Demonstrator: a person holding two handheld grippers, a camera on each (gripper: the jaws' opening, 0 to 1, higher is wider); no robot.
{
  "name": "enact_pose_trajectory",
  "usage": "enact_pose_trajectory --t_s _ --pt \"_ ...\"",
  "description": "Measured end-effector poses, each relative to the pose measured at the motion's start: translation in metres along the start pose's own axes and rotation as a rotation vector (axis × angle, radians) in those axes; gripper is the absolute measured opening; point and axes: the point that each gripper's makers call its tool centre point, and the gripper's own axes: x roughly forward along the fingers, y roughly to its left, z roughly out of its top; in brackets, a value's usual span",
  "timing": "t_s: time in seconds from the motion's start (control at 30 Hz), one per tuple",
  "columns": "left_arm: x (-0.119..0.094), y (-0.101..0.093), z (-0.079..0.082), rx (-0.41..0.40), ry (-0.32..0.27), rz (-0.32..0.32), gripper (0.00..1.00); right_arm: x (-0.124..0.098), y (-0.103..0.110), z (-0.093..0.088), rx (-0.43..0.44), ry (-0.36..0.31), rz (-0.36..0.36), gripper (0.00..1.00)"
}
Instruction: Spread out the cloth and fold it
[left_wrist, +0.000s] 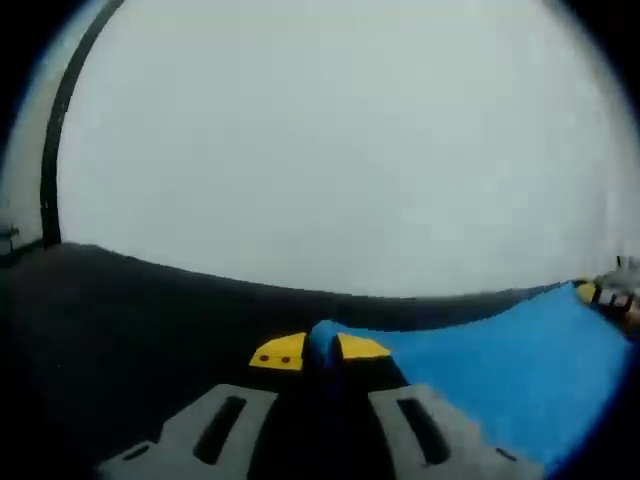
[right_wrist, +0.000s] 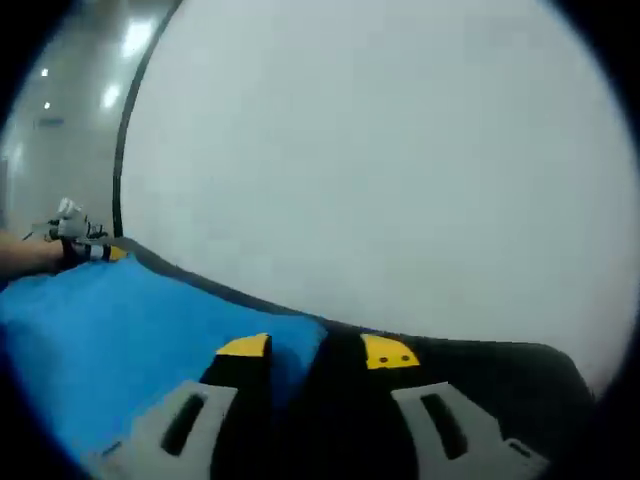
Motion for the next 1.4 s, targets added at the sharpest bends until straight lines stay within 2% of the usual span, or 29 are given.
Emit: enact_pose_trajectory --t_s 0.07,0.1,0.17,0.2,0.27,0.3,0.37,0.4,0.43,0.5,0.53,0.57,0.63,0.67,0.73,0.77,0.8,0.83,0.87,0.9,0.93,1.0,1.03,1.07,1.13,1.2,1.3,1.33,1.4 --pt "-0.023 -0.013 0.022 -0.111 -0.088 -0.117 0.21 -0.004 -0.012 0.004 0.009 -0.013 -0.042 0.37" --pt "-0.038 -0.013 0.031 -0.158 -0.13 -0.139 0.21 -0.007 -0.011 0.006 0.009 -0.019 -0.039 0.33" --pt "-0.069 -0.01 0.049 -0.262 -0.222 -0.143 0.21 -0.008 -0.006 0.005 -0.006 -0.005 -0.027 0.33" --pt "-0.082 -0.007 0.056 -0.276 -0.236 -0.118 0.2 -0.008 -0.004 0.002 -0.02 0.014 -0.023 0.33" --pt "-0.108 -0.006 0.063 -0.204 -0.221 -0.09 0.2 -0.013 0.004 -0.003 -0.059 0.047 0.004 0.33" --pt "-0.124 -0.01 0.066 -0.142 -0.195 -0.086 0.2 -0.021 0.014 0.003 -0.027 0.032 0.032 0.32" --pt "-0.158 -0.018 0.073 0.006 -0.137 -0.071 0.2 -0.036 0.027 0.025 0.129 -0.035 0.072 0.27" --pt "-0.176 -0.022 0.082 0.056 -0.155 -0.068 0.2 -0.045 0.035 0.037 0.184 -0.053 0.099 0.25" --pt "-0.191 -0.026 0.093 0.085 -0.187 -0.074 0.2 -0.056 0.041 0.054 0.198 -0.078 0.118 0.25" --pt "-0.232 -0.04 0.105 0.122 -0.233 -0.097 0.21 -0.082 0.05 0.093 0.186 -0.132 0.115 0.24" --pt "-0.243 -0.043 0.106 0.125 -0.238 -0.099 0.22 -0.098 0.054 0.112 0.186 -0.15 0.104 0.22" --pt "-0.267 -0.05 0.105 0.143 -0.239 -0.103 0.23 -0.117 0.063 0.131 0.187 -0.173 0.103 0.2" --pt "-0.288 -0.054 0.105 0.167 -0.241 -0.113 0.24 -0.159 0.081 0.164 0.187 -0.214 0.105 0.19" --pt "-0.3 -0.057 0.101 0.167 -0.245 -0.115 0.24 -0.18 0.093 0.173 0.161 -0.227 0.106 0.19" --pt "-0.329 -0.069 0.086 0.142 -0.235 -0.133 0.24 -0.222 0.114 0.177 0.064 -0.2 0.085 0.2" --pt "-0.343 -0.072 0.078 0.118 -0.232 -0.139 0.24 -0.242 0.126 0.178 -0.009 -0.218 0.08 0.2" --pt "-0.352 -0.074 0.067 0.098 -0.232 -0.13 0.24 -0.263 0.136 0.175 -0.075 -0.22 0.069 0.21" --pt "-0.363 -0.073 0.057 0.096 -0.237 -0.118 0.24 -0.288 0.139 0.162 -0.123 -0.193 0.024 0.21" --pt "-0.377 -0.064 0.042 0.099 -0.236 -0.076 0.23 -0.31 0.144 0.155 -0.142 -0.197 -0.004 0.21" --pt "-0.385 -0.058 0.032 0.097 -0.223 -0.051 0.22 -0.322 0.145 0.149 -0.157 -0.208 -0.016 0.21" --pt "-0.396 -0.049 0.018 0.092 -0.198 -0.018 0.22 -0.349 0.147 0.132 -0.14 -0.205 -0.062 0.21" --pt "-0.422 -0.03 -0.008 0.082 -0.169 0.064 0.22 -0.381 0.15 0.094 -0.146 -0.15 -0.109 0.21" --pt "-0.435 -0.017 -0.017 0.096 -0.175 0.122 0.22 -0.393 0.152 0.075 -0.153 -0.117 -0.117 0.21" --pt "-0.447 -0.005 -0.025 0.085 -0.181 0.162 0.21 -0.401 0.157 0.066 -0.155 -0.112 -0.107 0.22" --pt "-0.468 0.007 -0.042 -0.021 -0.176 0.177 0.21 -0.422 0.162 0.036 -0.155 -0.07 -0.117 0.24" --pt "-0.485 0.012 -0.055 -0.106 -0.178 0.187 0.21 -0.441 0.164 0.014 -0.172 -0.039 -0.14 0.23" --pt "-0.499 0.01 -0.07 -0.11 -0.161 0.183 0.25 -0.462 0.176 -0.011 -0.207 0.011 -0.146 0.24" --pt "-0.499 0.01 -0.073 -0.105 -0.148 0.181 0.28 -0.467 0.172 -0.017 -0.208 0.032 -0.169 0.25" --pt "-0.495 0.014 -0.074 -0.108 -0.131 0.194 0.37 -0.477 0.17 -0.021 -0.227 0.048 -0.199 0.26"
